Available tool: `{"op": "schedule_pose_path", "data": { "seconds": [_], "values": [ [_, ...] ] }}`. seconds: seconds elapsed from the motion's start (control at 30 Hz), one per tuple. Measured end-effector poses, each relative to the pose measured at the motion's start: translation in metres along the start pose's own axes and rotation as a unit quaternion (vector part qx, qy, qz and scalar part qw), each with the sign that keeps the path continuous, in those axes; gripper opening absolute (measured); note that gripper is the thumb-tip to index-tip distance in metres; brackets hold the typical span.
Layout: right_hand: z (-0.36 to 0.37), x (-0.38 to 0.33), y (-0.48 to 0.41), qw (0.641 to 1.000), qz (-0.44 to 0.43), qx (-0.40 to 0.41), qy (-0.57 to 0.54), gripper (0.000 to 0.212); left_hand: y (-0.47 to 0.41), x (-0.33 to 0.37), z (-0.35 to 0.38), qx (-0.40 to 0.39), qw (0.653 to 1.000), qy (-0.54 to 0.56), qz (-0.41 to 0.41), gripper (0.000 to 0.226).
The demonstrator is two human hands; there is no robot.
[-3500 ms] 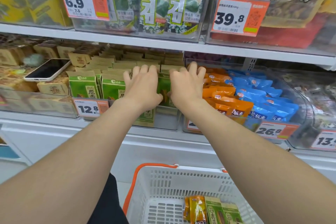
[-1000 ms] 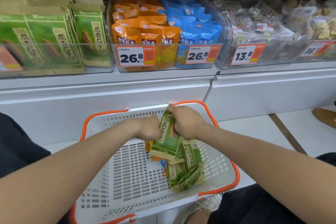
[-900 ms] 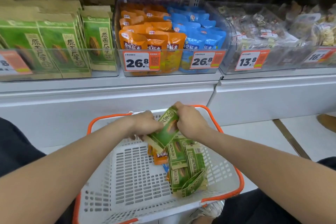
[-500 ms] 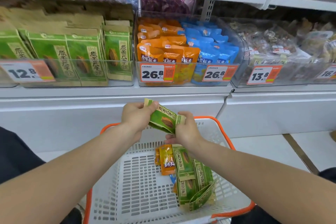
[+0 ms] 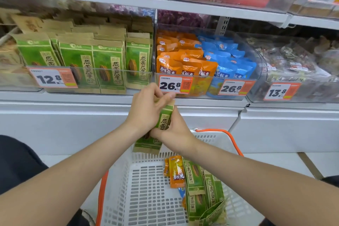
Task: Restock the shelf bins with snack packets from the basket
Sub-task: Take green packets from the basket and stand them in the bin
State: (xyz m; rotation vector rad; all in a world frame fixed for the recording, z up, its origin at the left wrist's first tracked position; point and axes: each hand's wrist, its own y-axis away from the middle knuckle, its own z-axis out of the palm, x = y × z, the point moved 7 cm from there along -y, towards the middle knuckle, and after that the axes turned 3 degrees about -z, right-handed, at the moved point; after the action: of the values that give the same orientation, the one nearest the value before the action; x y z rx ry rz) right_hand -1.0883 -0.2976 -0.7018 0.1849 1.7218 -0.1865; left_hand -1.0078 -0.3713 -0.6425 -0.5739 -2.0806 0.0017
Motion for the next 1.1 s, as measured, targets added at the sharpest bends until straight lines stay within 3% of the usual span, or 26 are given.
{"op": "schedule_pose_path", "data": {
  "seconds": [0.17, 0.23, 0.3, 0.43, 0.7, 0.8, 0.87, 0.97, 1.1],
  "values": [
    [-0.011, -0.032, -0.018, 0.993, -0.023, 0.109, -0.039, 0.057, -0.012, 0.006, -0.029, 0.041, 0.997, 0.066, -0.004, 0.036],
    [-0.012, -0.047, -0.024, 0.99, -0.042, 0.137, -0.018, 0.054, -0.015, -0.003, -0.039, 0.082, 0.99, 0.1, -0.054, 0.041],
    [-0.011, -0.062, -0.03, 0.986, -0.076, 0.151, 0.012, 0.054, -0.016, -0.01, -0.042, 0.088, 0.978, 0.164, -0.09, 0.048],
    [0.001, -0.093, -0.038, 0.979, -0.148, 0.134, 0.038, 0.054, -0.015, 0.002, -0.061, 0.122, 0.958, 0.257, -0.038, 0.039],
    [-0.005, -0.172, -0.058, 0.922, -0.314, 0.124, 0.192, 0.038, -0.037, 0.019, -0.119, 0.229, 0.961, 0.134, 0.082, 0.037],
    [-0.015, -0.185, -0.055, 0.896, -0.366, 0.185, 0.173, 0.033, -0.037, 0.017, -0.117, 0.257, 0.959, 0.105, 0.056, 0.04],
    [-0.022, -0.188, -0.055, 0.886, -0.381, 0.218, 0.152, 0.03, -0.037, 0.008, -0.113, 0.264, 0.959, 0.101, 0.011, 0.031],
    [-0.028, -0.19, -0.057, 0.874, -0.394, 0.248, 0.143, 0.027, -0.04, -0.007, -0.105, 0.233, 0.968, 0.076, -0.044, 0.035],
    [-0.028, -0.194, -0.066, 0.868, -0.397, 0.223, 0.197, 0.029, -0.04, -0.014, -0.1, 0.197, 0.977, 0.014, -0.083, 0.043]
  ]
}}
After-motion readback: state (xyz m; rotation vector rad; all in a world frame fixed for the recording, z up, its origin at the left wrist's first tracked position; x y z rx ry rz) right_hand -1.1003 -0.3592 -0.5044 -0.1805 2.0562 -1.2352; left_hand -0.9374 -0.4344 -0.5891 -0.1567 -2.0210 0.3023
